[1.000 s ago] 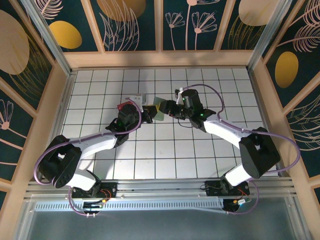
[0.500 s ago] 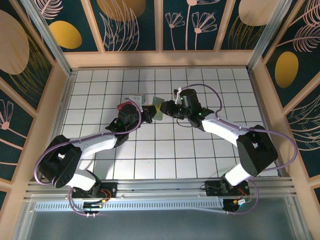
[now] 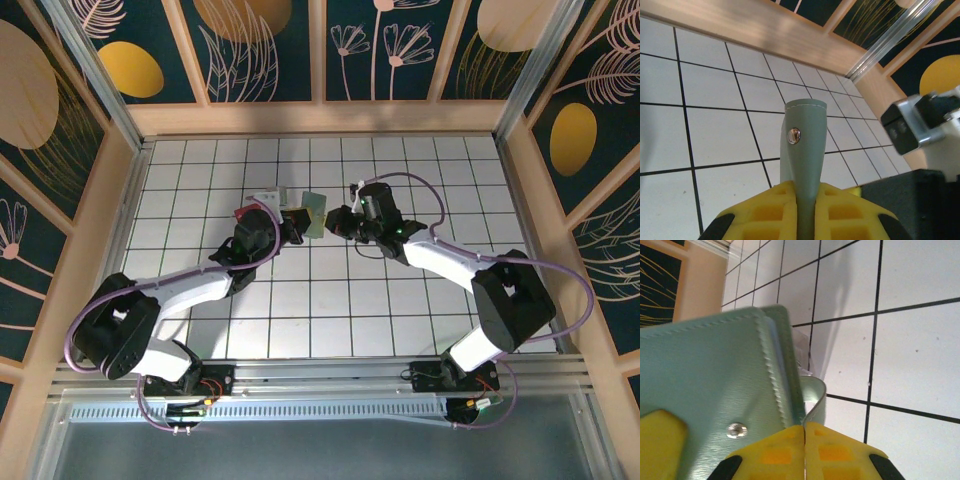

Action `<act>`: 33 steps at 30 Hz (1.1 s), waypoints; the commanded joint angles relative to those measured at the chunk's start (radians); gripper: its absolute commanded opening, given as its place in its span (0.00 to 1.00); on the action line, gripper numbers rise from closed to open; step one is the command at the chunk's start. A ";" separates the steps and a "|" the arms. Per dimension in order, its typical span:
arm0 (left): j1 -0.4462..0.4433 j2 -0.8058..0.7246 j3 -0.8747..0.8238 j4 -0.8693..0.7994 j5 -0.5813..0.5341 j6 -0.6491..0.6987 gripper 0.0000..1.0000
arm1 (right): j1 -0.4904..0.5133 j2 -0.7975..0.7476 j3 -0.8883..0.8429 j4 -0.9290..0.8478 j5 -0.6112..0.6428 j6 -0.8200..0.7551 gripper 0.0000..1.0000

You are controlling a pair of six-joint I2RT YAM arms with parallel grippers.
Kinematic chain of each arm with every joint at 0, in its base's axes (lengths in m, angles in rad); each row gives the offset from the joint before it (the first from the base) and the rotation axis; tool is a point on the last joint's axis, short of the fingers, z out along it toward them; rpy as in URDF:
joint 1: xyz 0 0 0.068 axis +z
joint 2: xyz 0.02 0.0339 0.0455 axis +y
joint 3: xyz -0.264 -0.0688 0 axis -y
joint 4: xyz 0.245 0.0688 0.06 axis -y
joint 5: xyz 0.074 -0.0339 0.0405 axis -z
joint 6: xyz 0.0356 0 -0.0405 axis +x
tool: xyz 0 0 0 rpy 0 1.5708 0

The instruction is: Take the credit cards out of the card holder

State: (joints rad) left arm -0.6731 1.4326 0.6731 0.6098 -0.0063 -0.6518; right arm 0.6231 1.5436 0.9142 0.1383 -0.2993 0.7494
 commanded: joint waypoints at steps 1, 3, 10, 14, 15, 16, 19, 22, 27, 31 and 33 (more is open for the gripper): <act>-0.005 -0.032 -0.004 0.088 -0.023 -0.029 0.00 | 0.000 -0.037 -0.016 -0.022 0.029 0.004 0.06; -0.005 -0.035 -0.003 0.078 -0.034 -0.029 0.00 | -0.003 -0.046 -0.015 -0.032 0.041 0.001 0.06; -0.004 -0.062 0.000 0.048 -0.051 -0.007 0.00 | -0.032 -0.112 -0.075 -0.016 0.070 -0.005 0.39; -0.004 -0.057 0.009 0.051 -0.016 -0.010 0.00 | -0.061 -0.159 -0.117 0.058 0.020 -0.039 0.55; -0.005 -0.054 0.012 0.054 -0.004 -0.011 0.00 | -0.067 -0.172 -0.136 0.093 -0.001 -0.050 0.59; -0.005 -0.051 0.016 0.056 0.007 -0.013 0.00 | -0.069 -0.187 -0.157 0.139 -0.034 -0.063 0.62; -0.005 -0.043 0.029 0.062 0.033 -0.020 0.00 | -0.120 -0.226 -0.228 0.309 -0.170 -0.081 0.72; -0.004 -0.040 0.040 0.063 0.051 -0.024 0.00 | -0.144 -0.257 -0.287 0.433 -0.259 -0.094 0.85; -0.005 -0.043 0.052 0.084 0.099 -0.027 0.00 | -0.147 -0.258 -0.288 0.435 -0.285 -0.144 0.91; -0.004 -0.042 0.055 0.121 0.156 -0.028 0.00 | -0.147 -0.220 -0.266 0.435 -0.312 -0.153 0.90; -0.005 -0.041 0.058 0.126 0.175 -0.028 0.00 | -0.147 -0.204 -0.256 0.431 -0.315 -0.157 0.89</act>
State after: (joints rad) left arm -0.6746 1.3949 0.6945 0.6495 0.1101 -0.6670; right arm 0.4774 1.3174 0.6296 0.5278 -0.5774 0.6254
